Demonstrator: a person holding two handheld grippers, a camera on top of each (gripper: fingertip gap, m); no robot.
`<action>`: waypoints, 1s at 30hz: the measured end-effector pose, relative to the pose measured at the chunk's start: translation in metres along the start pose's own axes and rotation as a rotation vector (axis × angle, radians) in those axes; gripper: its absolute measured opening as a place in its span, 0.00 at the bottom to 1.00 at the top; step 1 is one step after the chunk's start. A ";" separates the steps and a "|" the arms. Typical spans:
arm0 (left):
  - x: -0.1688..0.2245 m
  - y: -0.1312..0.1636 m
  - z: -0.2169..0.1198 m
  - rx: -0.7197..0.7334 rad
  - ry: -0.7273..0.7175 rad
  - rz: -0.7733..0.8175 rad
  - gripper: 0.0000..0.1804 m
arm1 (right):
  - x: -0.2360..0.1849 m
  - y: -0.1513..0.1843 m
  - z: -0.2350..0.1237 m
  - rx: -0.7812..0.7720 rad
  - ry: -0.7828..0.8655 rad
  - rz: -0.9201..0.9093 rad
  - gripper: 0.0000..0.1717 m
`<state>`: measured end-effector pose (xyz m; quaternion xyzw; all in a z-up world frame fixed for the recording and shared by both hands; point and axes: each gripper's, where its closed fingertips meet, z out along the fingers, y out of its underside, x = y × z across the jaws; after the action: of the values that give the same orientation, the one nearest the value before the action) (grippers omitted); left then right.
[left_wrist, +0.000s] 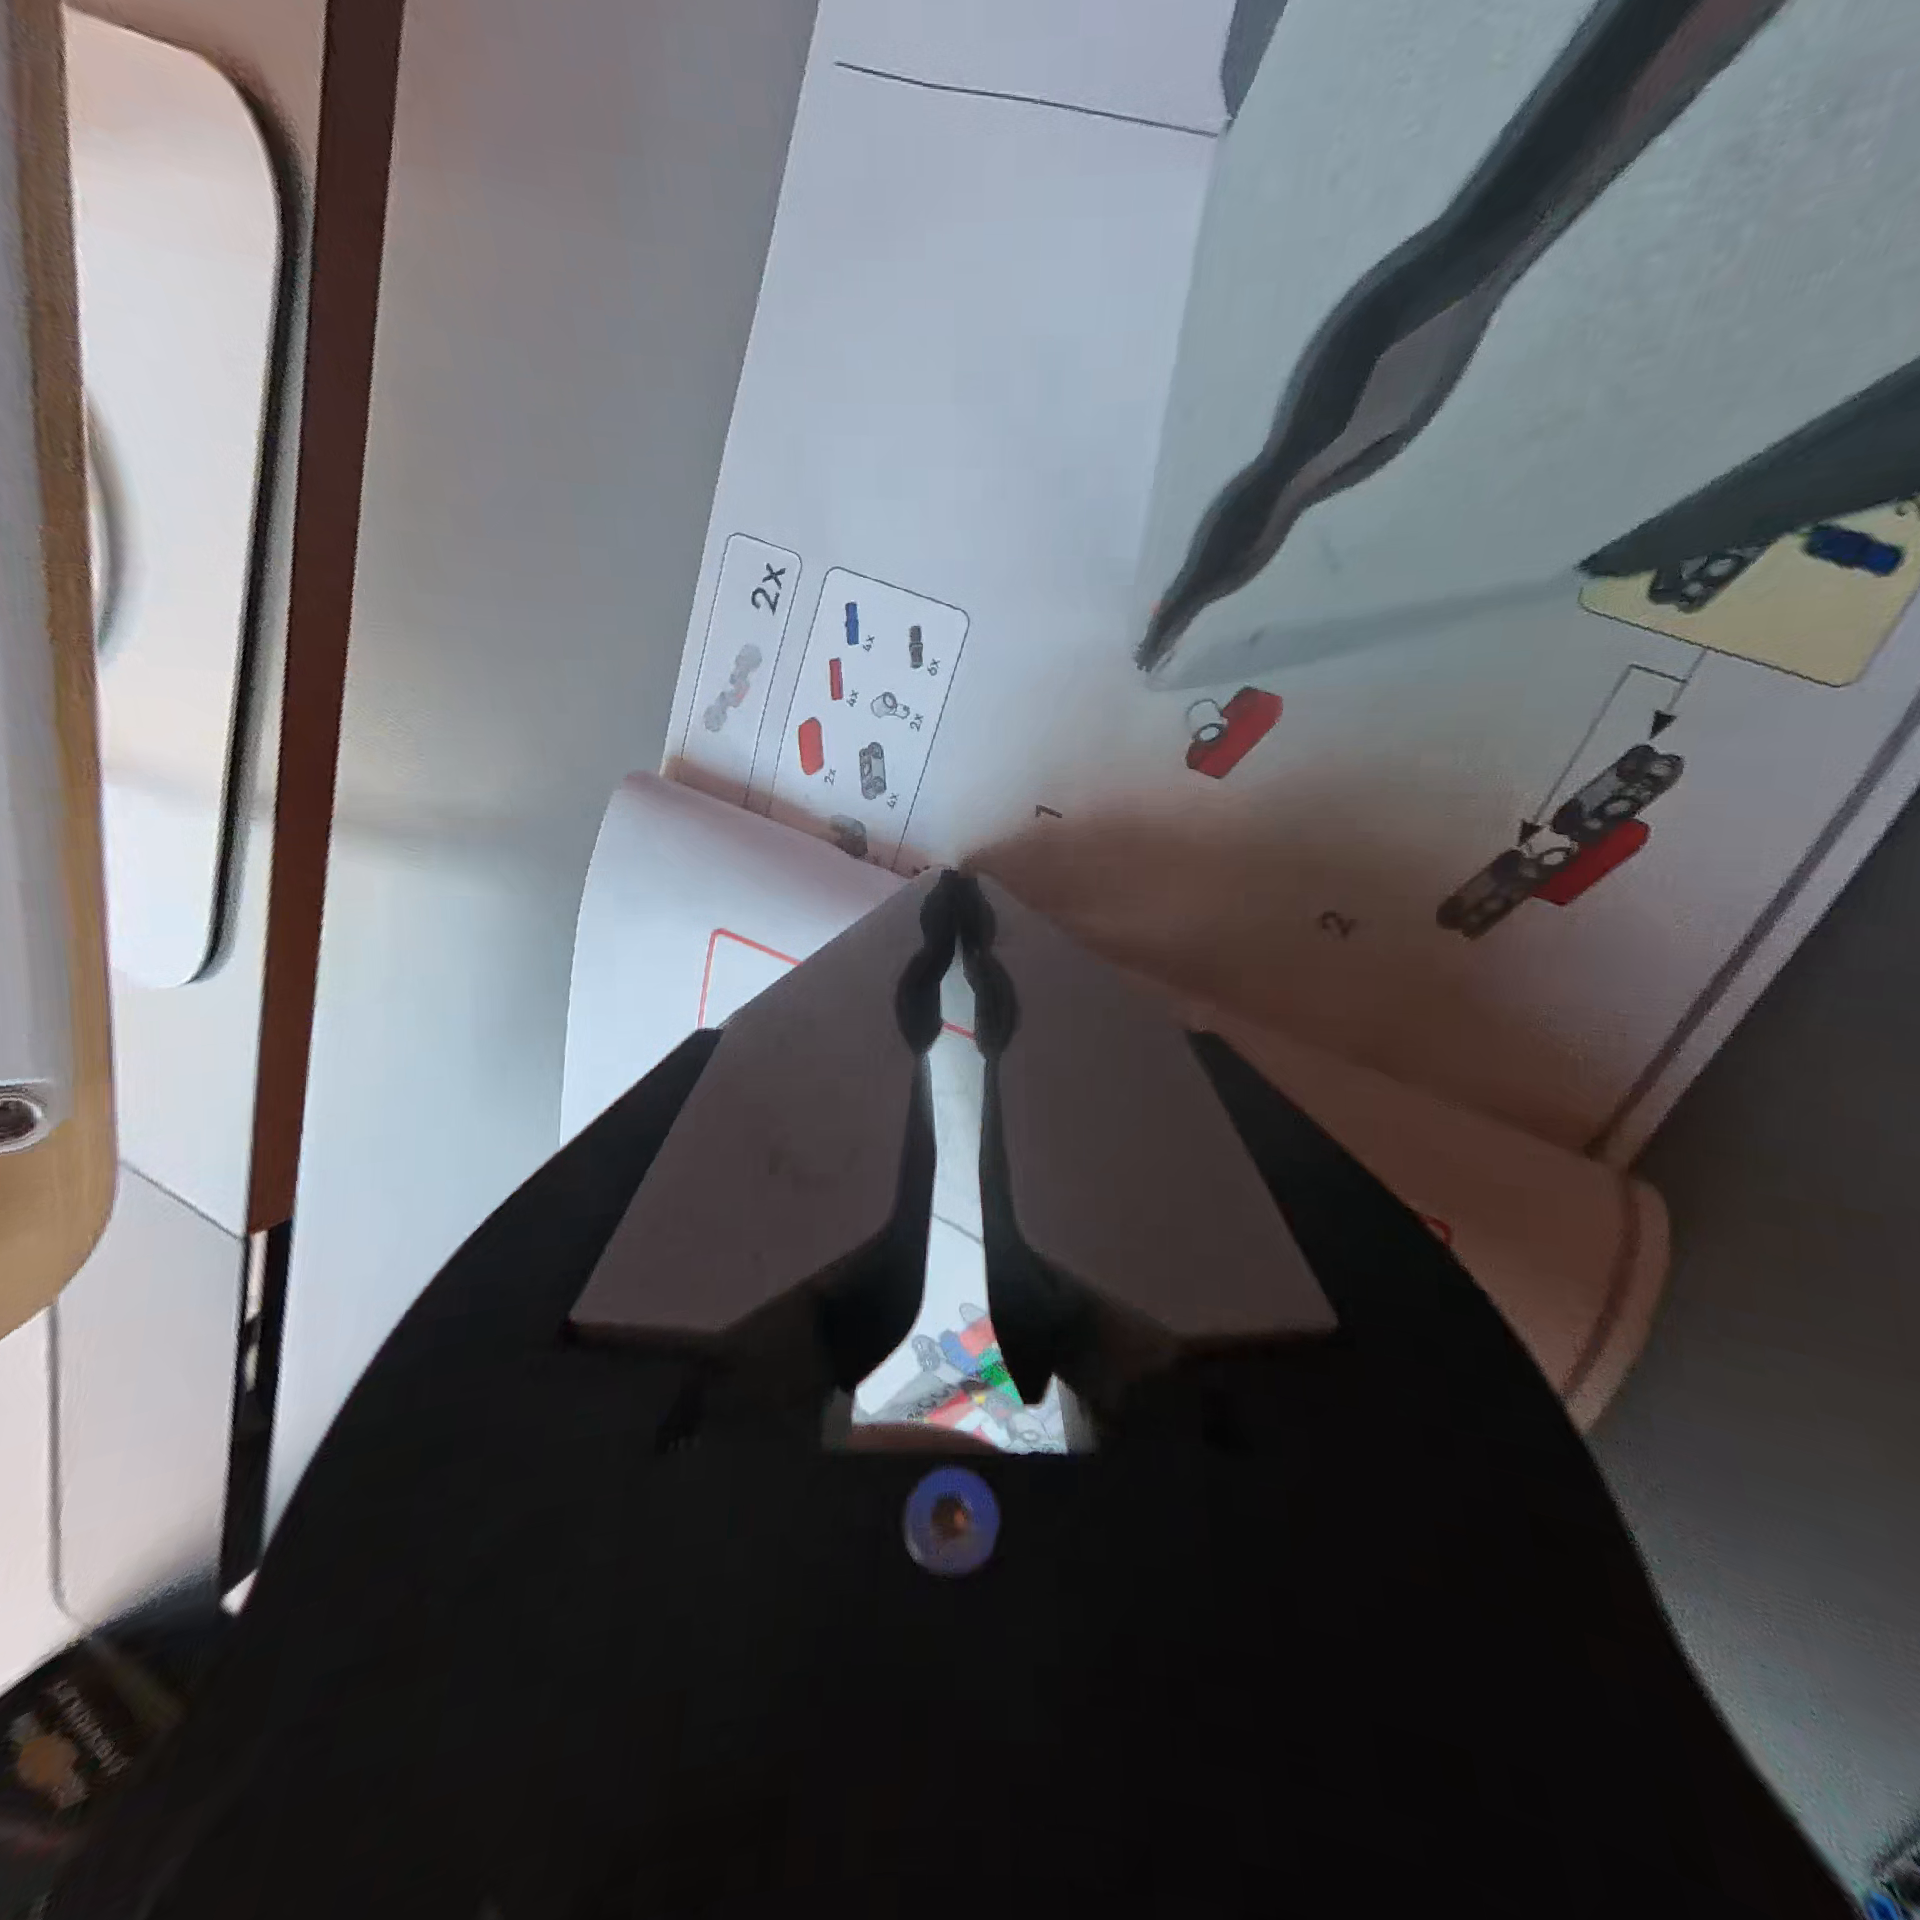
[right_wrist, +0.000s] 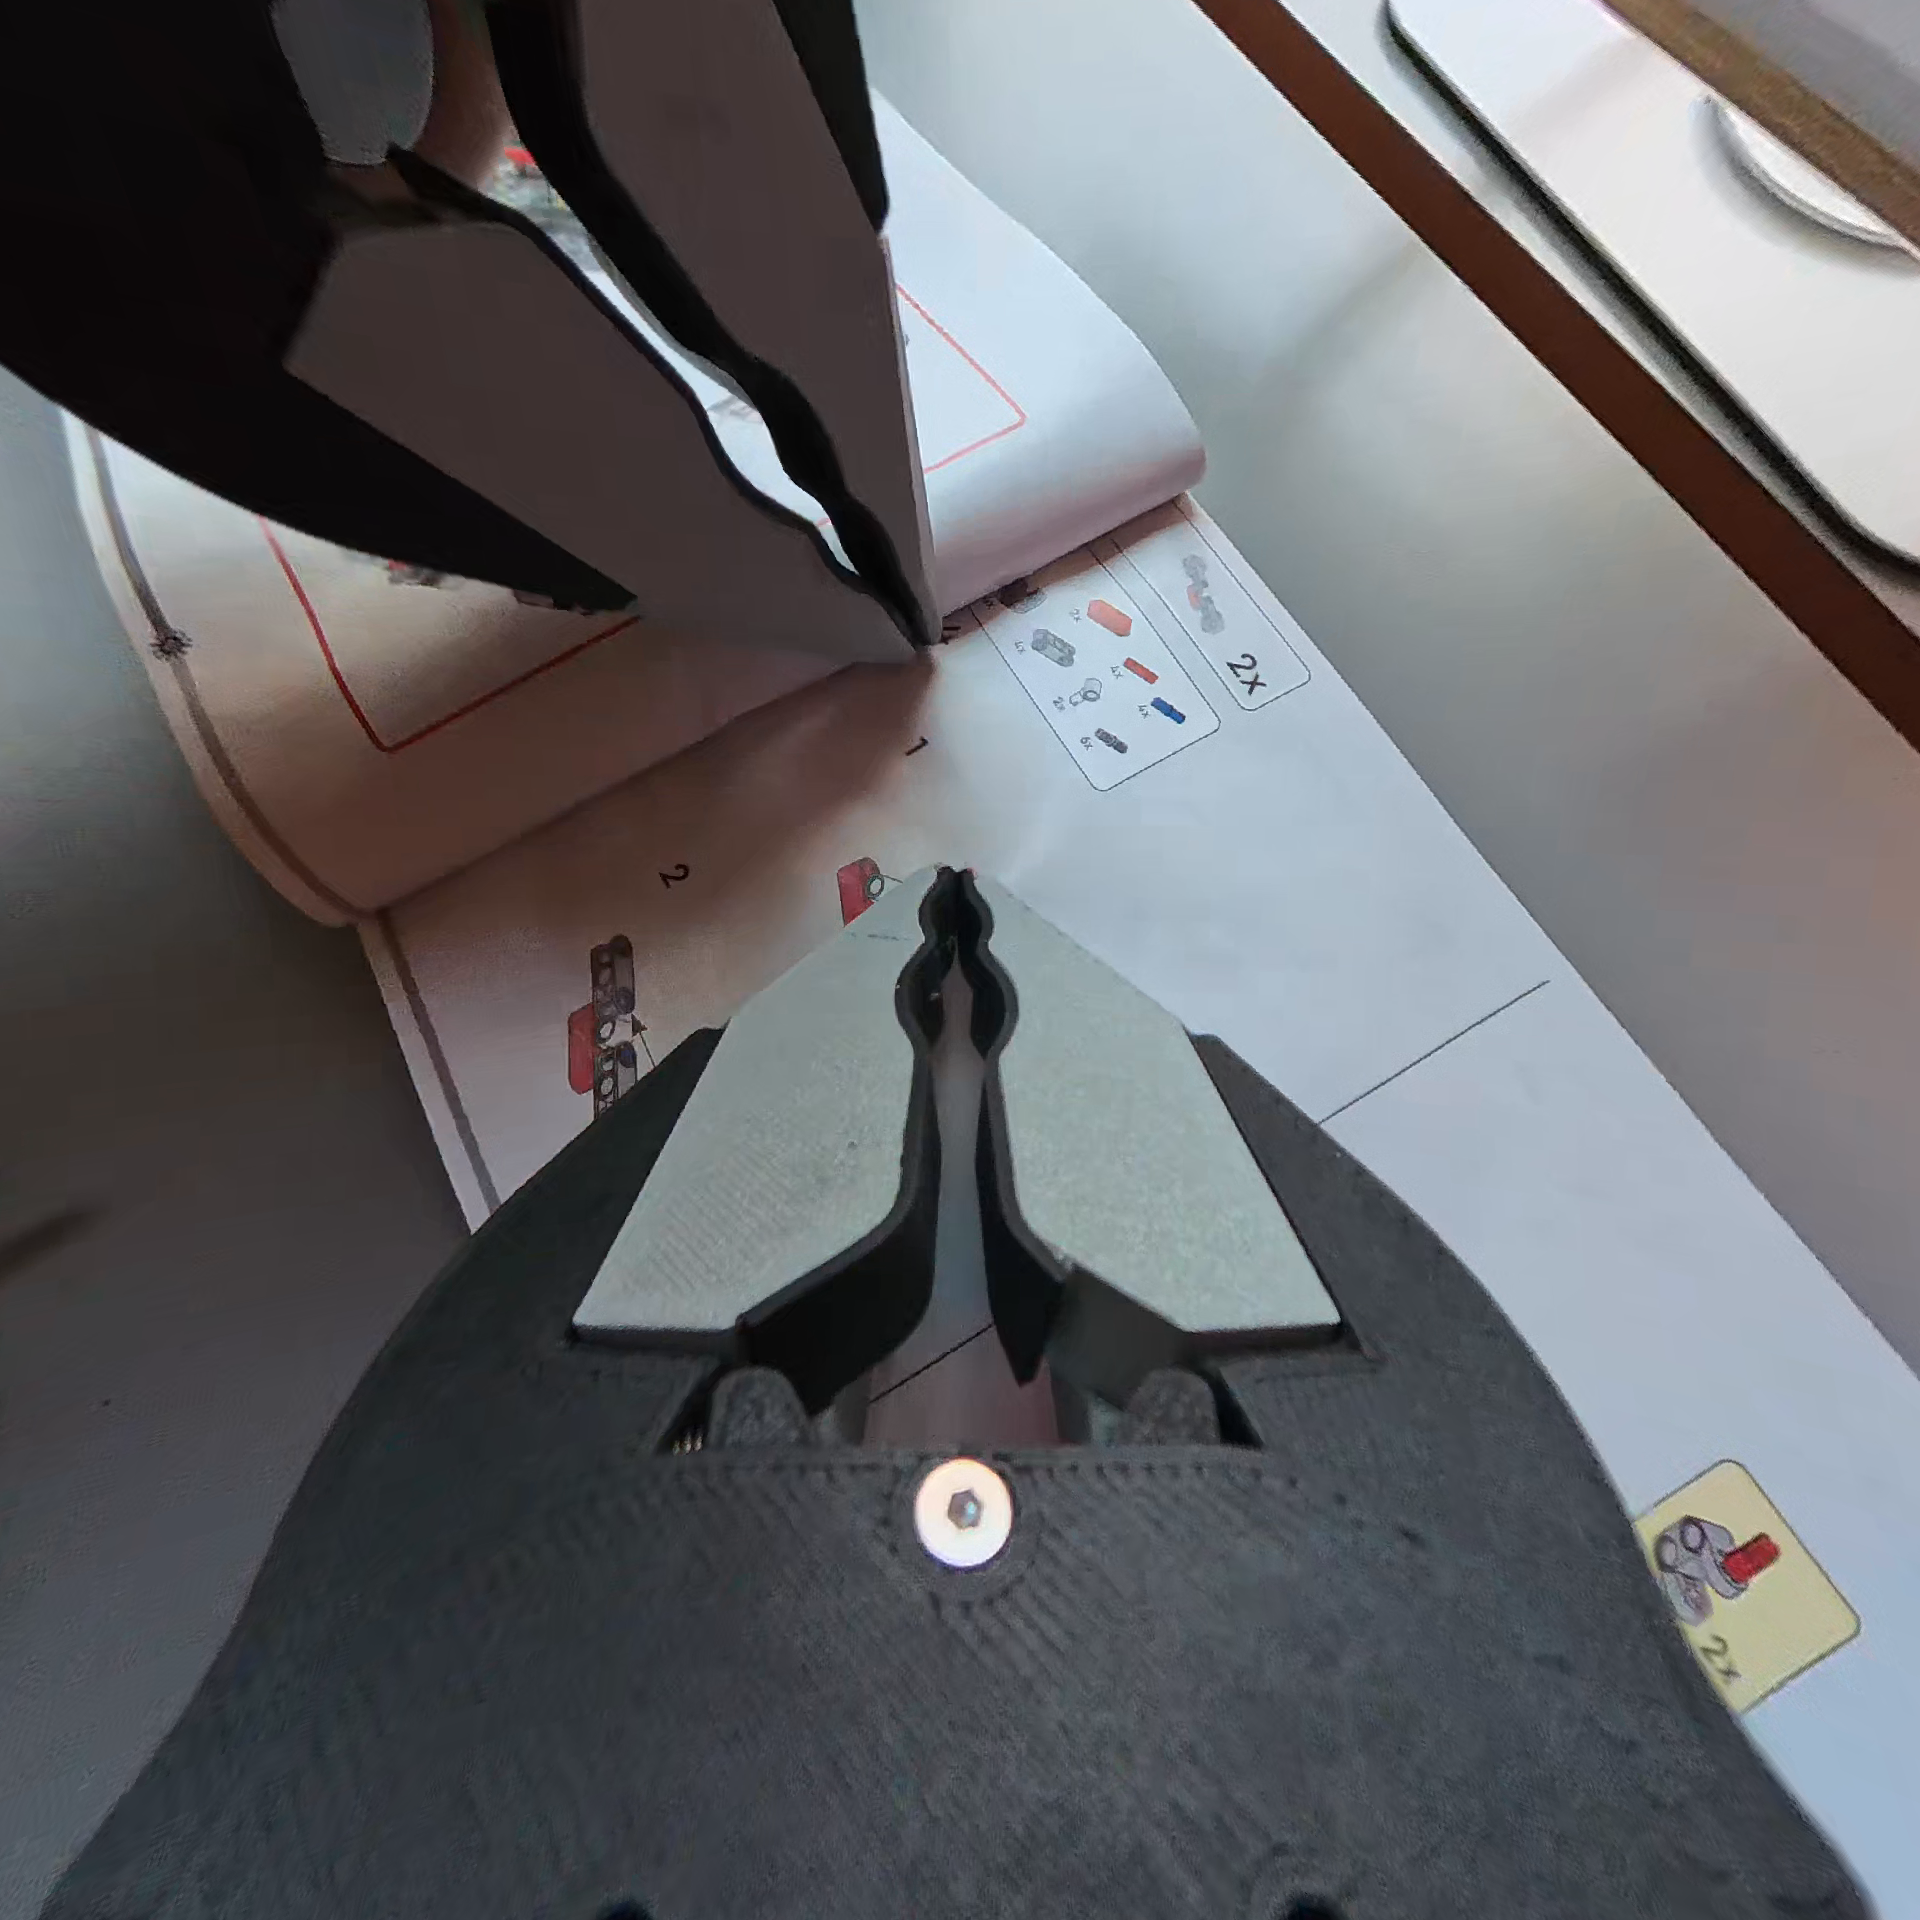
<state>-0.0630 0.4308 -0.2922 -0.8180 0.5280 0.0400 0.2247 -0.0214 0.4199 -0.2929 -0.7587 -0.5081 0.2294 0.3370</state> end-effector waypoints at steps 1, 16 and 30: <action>0.000 0.001 -0.001 0.013 0.021 -0.020 0.00 | 0.000 0.000 0.000 0.001 -0.018 0.021 0.00; -0.037 -0.009 0.015 0.060 -0.274 0.009 0.00 | 0.001 0.001 0.000 0.004 -0.025 0.034 0.00; -0.031 0.004 0.003 0.208 -0.252 -0.075 0.00 | 0.005 0.001 0.001 0.004 0.011 0.038 0.00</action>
<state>-0.0794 0.4570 -0.2872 -0.7981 0.4658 0.0791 0.3740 -0.0195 0.4246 -0.2941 -0.7689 -0.4912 0.2327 0.3367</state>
